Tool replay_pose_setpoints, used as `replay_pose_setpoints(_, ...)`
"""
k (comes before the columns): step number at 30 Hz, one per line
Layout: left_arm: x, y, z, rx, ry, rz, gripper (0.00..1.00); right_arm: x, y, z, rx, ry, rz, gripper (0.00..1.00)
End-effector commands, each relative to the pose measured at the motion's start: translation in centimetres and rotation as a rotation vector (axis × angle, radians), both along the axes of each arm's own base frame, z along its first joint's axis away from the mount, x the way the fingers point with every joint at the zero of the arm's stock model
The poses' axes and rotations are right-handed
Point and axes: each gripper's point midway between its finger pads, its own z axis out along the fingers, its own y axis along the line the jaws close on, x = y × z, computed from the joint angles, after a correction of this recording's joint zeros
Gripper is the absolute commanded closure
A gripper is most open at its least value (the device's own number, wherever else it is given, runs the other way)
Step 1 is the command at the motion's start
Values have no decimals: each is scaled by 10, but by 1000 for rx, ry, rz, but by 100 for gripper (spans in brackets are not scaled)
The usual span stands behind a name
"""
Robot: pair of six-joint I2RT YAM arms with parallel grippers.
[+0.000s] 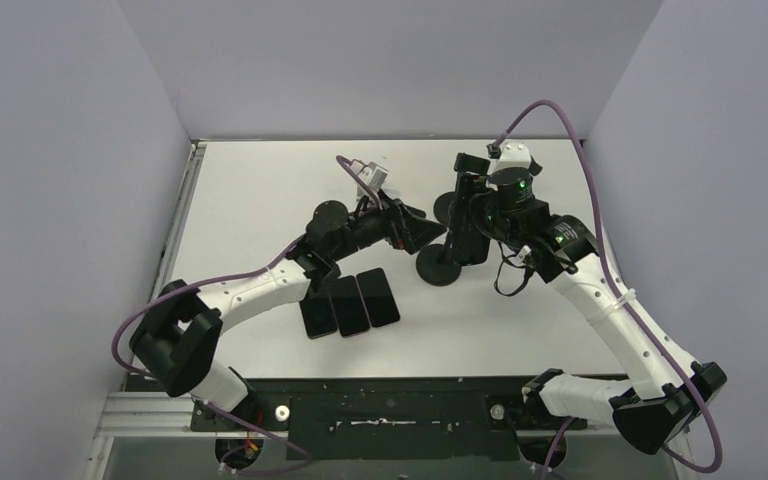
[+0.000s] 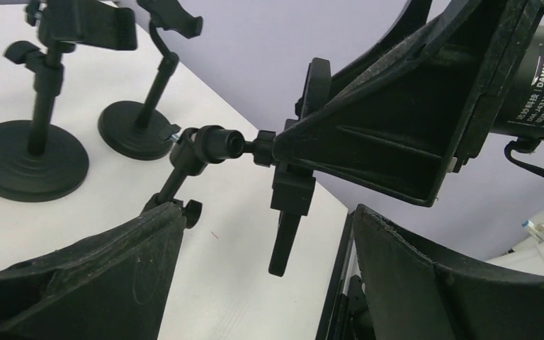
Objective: Remove the phone from the phone stand
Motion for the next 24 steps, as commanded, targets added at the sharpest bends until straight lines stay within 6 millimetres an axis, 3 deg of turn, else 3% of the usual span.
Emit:
replay_pose_setpoints(1,-13,-19,20,-26,-62,-132,14,9,7,45,87,-115,-19,61)
replay_pose_setpoints(7,-19,-35,19,-30,-62,-207,23,10,6,45,82,-110,-22,60)
replay_pose_setpoints(16,-11,-47,11,-3,-83,-189,35,12,9,47,77,-94,-23,59)
replay_pose_setpoints(24,-10,-56,9,0,-98,-204,59,12,11,48,77,-86,-18,58)
